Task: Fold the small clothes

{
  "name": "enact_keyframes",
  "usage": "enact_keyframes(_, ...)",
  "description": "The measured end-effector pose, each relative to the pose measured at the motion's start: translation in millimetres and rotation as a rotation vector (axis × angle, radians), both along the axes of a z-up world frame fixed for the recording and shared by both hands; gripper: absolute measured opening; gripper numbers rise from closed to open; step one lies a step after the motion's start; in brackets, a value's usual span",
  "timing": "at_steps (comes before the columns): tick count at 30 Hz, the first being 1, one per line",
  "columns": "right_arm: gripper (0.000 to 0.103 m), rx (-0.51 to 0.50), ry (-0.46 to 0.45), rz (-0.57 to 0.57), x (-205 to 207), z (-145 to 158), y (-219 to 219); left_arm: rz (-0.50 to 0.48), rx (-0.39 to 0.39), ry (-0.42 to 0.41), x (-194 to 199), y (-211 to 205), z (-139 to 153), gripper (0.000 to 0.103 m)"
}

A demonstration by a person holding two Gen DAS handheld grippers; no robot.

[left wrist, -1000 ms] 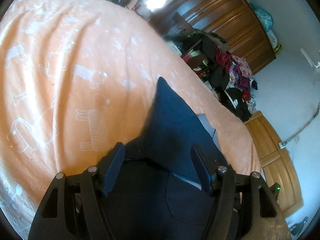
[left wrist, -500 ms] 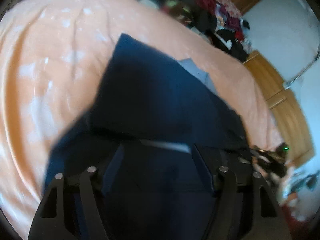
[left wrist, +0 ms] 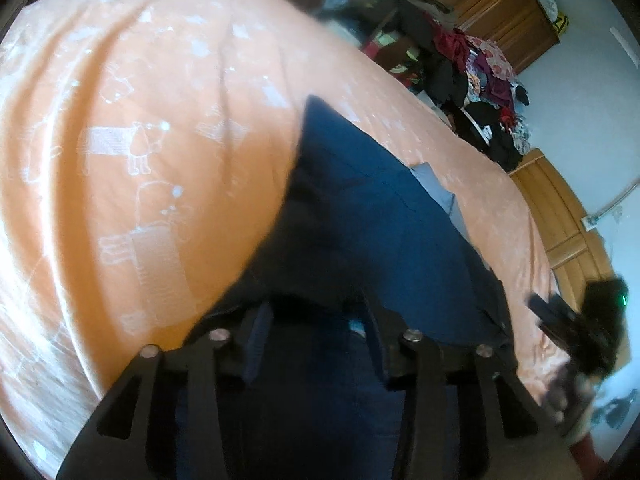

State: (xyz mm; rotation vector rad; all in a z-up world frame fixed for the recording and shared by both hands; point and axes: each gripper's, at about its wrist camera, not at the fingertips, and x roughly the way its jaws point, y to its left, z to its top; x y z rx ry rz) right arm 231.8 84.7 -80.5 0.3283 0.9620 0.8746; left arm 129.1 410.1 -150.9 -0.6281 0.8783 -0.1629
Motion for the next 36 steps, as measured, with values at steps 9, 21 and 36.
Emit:
enact_keyframes(9, 0.024, -0.032, 0.145, 0.268, 27.0, -45.8, 121.8, 0.049, -0.085, -0.030, -37.0, 14.8, -2.8, 0.053)
enact_keyframes(21, 0.000, -0.077, 0.186, 0.304, 48.1, -76.4, 222.3, 0.057, -0.095, -0.079, -43.1, 12.2, -10.0, 0.052)
enact_keyframes(36, 0.000, -0.129, 0.136, 0.254, 64.0, -70.4, 218.8, 0.056, -0.142, -0.111, -52.5, 24.0, -18.0, 0.055)
